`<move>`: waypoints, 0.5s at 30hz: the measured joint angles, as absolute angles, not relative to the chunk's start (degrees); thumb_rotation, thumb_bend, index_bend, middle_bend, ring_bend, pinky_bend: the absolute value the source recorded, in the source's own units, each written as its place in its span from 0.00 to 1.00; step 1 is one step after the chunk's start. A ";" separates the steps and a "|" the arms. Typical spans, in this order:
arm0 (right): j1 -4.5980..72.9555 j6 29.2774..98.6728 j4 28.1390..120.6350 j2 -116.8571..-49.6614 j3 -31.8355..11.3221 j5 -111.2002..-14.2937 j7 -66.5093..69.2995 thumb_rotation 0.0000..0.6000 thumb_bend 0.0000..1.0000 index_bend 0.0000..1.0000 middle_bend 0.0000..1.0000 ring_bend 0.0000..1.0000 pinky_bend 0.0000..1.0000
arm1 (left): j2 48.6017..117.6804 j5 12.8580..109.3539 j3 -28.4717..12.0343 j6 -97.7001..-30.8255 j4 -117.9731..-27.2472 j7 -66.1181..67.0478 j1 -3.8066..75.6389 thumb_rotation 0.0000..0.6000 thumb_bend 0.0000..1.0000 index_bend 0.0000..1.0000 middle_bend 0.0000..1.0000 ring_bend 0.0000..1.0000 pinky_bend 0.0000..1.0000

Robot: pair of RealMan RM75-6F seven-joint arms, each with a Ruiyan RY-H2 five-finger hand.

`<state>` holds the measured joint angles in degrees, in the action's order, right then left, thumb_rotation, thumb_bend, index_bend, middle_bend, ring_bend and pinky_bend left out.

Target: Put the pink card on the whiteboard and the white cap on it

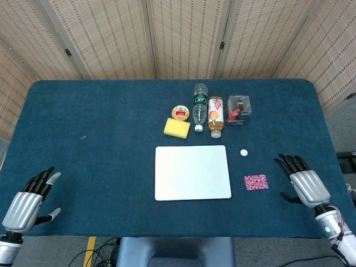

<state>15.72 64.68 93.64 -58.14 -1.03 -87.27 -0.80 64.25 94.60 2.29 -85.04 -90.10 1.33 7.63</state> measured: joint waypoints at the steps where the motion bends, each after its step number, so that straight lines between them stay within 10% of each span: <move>1: 16.52 63.32 94.29 -57.61 -1.10 -86.78 -1.30 1.00 0.18 0.14 0.03 0.00 0.00 | 64.19 94.64 2.30 -85.11 -90.08 1.14 7.60 1.00 0.22 0.00 0.03 0.09 0.19; 15: 21.00 56.98 93.30 -59.85 -2.19 -81.38 -4.23 1.00 0.17 0.23 0.03 0.00 0.00 | 63.93 94.79 2.28 -84.84 -90.00 0.16 7.75 1.00 0.22 0.00 0.03 0.09 0.19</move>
